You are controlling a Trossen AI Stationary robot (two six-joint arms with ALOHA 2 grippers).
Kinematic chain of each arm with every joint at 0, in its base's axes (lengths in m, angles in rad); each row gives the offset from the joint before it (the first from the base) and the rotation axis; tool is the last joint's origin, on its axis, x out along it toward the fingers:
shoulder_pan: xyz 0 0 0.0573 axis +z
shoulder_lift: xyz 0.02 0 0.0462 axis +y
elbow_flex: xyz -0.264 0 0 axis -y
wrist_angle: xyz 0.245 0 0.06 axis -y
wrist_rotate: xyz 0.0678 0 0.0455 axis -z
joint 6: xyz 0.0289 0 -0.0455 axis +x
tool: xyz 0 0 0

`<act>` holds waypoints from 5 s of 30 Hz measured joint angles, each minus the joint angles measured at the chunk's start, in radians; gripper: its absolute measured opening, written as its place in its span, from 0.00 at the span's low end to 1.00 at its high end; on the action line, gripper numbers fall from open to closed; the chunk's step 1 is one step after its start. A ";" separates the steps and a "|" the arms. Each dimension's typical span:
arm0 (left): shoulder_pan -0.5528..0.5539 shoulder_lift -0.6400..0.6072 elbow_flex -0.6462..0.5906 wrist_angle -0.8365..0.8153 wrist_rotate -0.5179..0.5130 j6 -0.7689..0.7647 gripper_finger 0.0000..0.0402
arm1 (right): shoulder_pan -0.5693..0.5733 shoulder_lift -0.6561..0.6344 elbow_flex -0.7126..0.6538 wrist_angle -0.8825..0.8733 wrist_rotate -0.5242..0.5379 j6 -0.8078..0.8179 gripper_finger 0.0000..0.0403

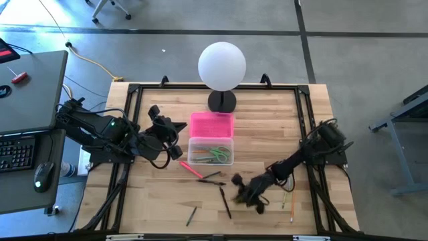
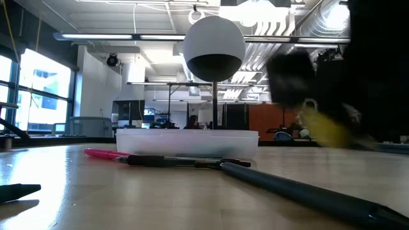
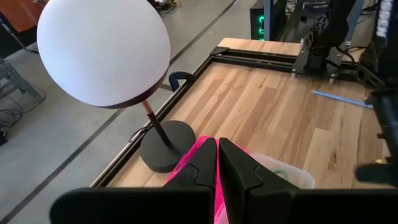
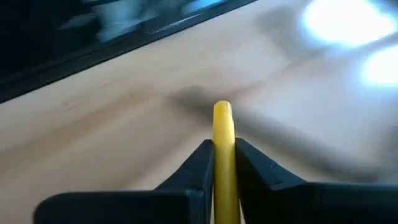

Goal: Pick & place school supplies into a supply box
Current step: Put the yellow pen into the pink supply box, then put the bottom black pen into the pink supply box

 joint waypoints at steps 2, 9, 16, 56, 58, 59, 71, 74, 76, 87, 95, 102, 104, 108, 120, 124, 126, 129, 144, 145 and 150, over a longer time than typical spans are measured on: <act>0.000 0.000 0.000 0.001 0.001 -0.006 0.12 | -0.009 -0.066 0.004 0.008 0.130 -0.105 0.11; 0.000 0.018 0.001 0.002 -0.007 -0.017 0.12 | -0.194 -0.161 0.041 0.116 0.375 -0.167 0.02; 0.000 0.040 0.002 0.007 -0.034 -0.018 0.12 | -0.388 -0.074 0.199 -0.119 0.282 -0.005 0.04; 0.000 0.044 0.000 -0.006 0.030 -0.020 0.12 | -0.296 0.004 0.387 -0.401 0.204 0.170 0.25; 0.000 0.044 0.000 -0.007 0.030 -0.020 0.12 | -0.266 0.004 0.387 -0.407 0.207 0.207 0.25; 0.000 0.044 0.000 -0.007 0.030 -0.020 0.12 | -0.249 0.004 0.387 -0.410 0.213 0.226 0.25; 0.000 0.044 0.000 -0.008 0.045 -0.034 0.12 | -0.051 0.002 0.374 -0.555 0.368 0.608 0.25; 0.000 0.044 0.000 -0.006 0.061 -0.035 0.12 | -0.001 0.004 0.374 -0.628 0.512 0.726 0.25; 0.000 0.044 0.000 0.000 0.061 -0.036 0.12 | 0.027 0.013 0.374 -0.655 0.566 0.836 0.25; 0.000 0.044 0.000 0.040 0.060 -0.035 0.12 | 0.099 0.173 0.454 -0.648 0.567 1.081 0.25; 0.000 0.044 0.000 0.064 0.067 -0.035 0.12 | 0.097 0.235 0.586 -0.831 0.591 1.071 0.25; 0.000 0.044 0.000 0.064 0.069 -0.034 0.12 | 0.095 0.297 0.640 -0.838 0.592 1.013 0.25; 0.000 0.044 0.000 0.064 0.069 -0.027 0.12 | 0.095 0.301 0.646 -0.839 0.606 0.963 0.25; 0.000 0.044 0.000 0.063 0.074 -0.025 0.12 | 0.096 0.304 0.667 -0.850 0.626 0.873 0.25; 0.000 0.044 0.000 0.052 0.094 -0.025 0.12 | 0.085 0.301 0.642 -0.838 0.573 0.787 0.09; -0.001 0.044 0.000 0.052 0.124 -0.026 0.12 | 0.088 0.301 0.599 -0.775 0.578 0.783 0.09; -0.001 0.044 0.000 0.052 0.140 -0.025 0.12 | 0.093 0.301 0.574 -0.727 0.576 0.782 0.12; -0.001 0.044 0.000 0.052 0.150 -0.026 0.12 | 0.099 0.302 0.521 -0.621 0.582 0.782 0.19; -0.001 0.044 0.000 0.046 0.163 -0.026 0.12 | 0.136 0.302 0.312 -0.306 0.691 0.737 0.33; -0.001 0.044 0.000 0.047 0.163 -0.026 0.12 | 0.135 0.301 0.297 -0.288 0.676 0.756 0.32; -0.001 0.044 0.000 0.047 0.164 -0.027 0.12 | 0.134 0.322 0.228 -0.156 0.671 0.796 0.30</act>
